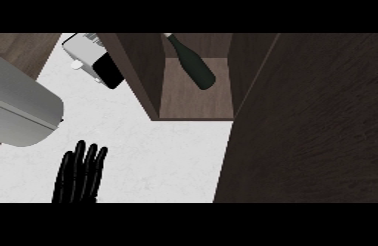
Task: Pick up the wine, place it into the cabinet and close the cabinet
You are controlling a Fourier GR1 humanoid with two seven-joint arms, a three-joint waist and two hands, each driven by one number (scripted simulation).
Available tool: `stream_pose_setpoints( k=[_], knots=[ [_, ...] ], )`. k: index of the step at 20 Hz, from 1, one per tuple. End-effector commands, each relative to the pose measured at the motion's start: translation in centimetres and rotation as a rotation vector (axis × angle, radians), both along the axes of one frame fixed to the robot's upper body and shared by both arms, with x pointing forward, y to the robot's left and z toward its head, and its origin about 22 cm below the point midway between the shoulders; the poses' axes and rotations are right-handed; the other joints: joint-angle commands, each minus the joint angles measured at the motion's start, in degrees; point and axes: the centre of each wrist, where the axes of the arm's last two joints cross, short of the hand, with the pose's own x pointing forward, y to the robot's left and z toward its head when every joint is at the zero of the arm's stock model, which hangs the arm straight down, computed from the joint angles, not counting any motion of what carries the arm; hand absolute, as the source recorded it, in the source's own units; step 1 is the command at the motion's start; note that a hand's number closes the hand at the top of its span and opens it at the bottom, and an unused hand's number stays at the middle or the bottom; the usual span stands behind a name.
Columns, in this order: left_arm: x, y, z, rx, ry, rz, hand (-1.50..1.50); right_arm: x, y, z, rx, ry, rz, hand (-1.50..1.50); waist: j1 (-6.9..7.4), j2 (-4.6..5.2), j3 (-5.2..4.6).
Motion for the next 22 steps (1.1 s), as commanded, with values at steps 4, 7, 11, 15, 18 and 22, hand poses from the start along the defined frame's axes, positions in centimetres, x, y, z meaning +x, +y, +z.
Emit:
stream_pose_setpoints(
  k=[4,7,11,15,18,22],
  knots=[
    [1.7,4.0,1.1,-0.023,-0.033,0.056,-1.50,-3.6,1.1,2.1,0.090,0.051,0.207,1.50,0.00,0.03,-0.10],
    [0.6,5.2,2.2,-0.022,-0.039,0.074,-1.50,-4.8,1.8,1.9,0.032,-0.006,0.285,1.50,0.11,-0.28,-0.03],
    [1.7,8.0,2.2,-0.009,-0.036,0.077,-1.50,-4.8,4.3,1.5,0.024,-0.016,0.377,1.50,-0.22,-0.12,-0.06],
    [0.4,10.0,3.7,0.002,-0.024,0.072,-1.50,-6.9,4.2,2.9,0.045,-0.012,0.390,1.50,0.02,-0.42,-0.08],
    [0.5,11.1,2.7,-0.004,-0.005,0.073,-1.50,-6.5,7.5,1.9,0.050,-0.010,0.403,1.50,0.08,-0.36,-0.12],
    [0.5,12.2,4.0,0.017,-0.017,0.077,-1.50,-6.9,8.8,1.8,0.062,0.024,0.393,1.50,0.43,-0.42,-0.15]
  ],
)
